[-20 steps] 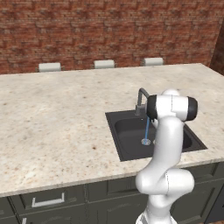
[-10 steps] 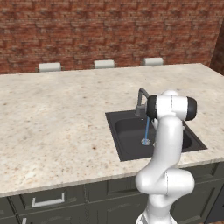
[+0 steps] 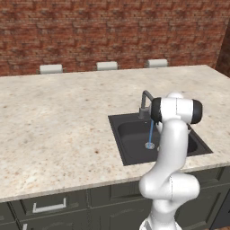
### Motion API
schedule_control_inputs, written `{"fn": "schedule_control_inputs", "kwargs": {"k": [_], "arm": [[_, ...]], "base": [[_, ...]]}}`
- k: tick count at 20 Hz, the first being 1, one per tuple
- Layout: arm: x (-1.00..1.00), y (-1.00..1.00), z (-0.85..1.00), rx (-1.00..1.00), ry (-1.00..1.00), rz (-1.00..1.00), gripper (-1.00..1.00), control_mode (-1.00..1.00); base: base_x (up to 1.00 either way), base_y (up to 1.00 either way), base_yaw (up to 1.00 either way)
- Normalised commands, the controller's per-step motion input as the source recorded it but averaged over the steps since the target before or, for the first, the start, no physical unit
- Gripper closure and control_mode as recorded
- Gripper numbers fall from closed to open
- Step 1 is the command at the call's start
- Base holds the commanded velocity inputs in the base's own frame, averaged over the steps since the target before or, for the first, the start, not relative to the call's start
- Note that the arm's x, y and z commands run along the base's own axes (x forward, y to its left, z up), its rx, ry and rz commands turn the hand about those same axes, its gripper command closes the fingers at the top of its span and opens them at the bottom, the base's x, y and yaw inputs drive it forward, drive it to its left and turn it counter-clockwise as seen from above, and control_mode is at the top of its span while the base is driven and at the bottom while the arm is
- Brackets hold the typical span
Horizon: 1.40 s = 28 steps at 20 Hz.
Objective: Soak the sponge with water for a few seconds and then drop it inside the sink.
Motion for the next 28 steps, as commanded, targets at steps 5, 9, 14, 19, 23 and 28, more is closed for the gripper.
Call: {"fn": "schedule_control_inputs", "kwargs": {"k": [5,9,14,19,23,28], "arm": [[-0.03,0.00,0.45,-0.04,0.00,0.00,-1.00,-1.00],[-0.26,-0.01,0.52,-0.01,0.00,0.00,-1.00,-1.00],[-0.45,-0.11,0.59,0.00,-0.01,-0.01,-1.00,-1.00],[-0.49,-0.13,0.64,0.00,-0.03,-0.04,-1.00,-1.00],[-0.25,0.00,0.69,-0.07,0.00,-0.08,-1.00,-1.00],[-0.15,0.00,0.89,-0.16,0.00,-0.11,-1.00,-1.00]], "base": [[0.00,0.00,0.00],[0.00,0.00,0.00],[0.00,0.00,0.00],[0.00,0.00,0.00],[0.00,0.00,0.00],[0.00,0.00,0.00]]}}
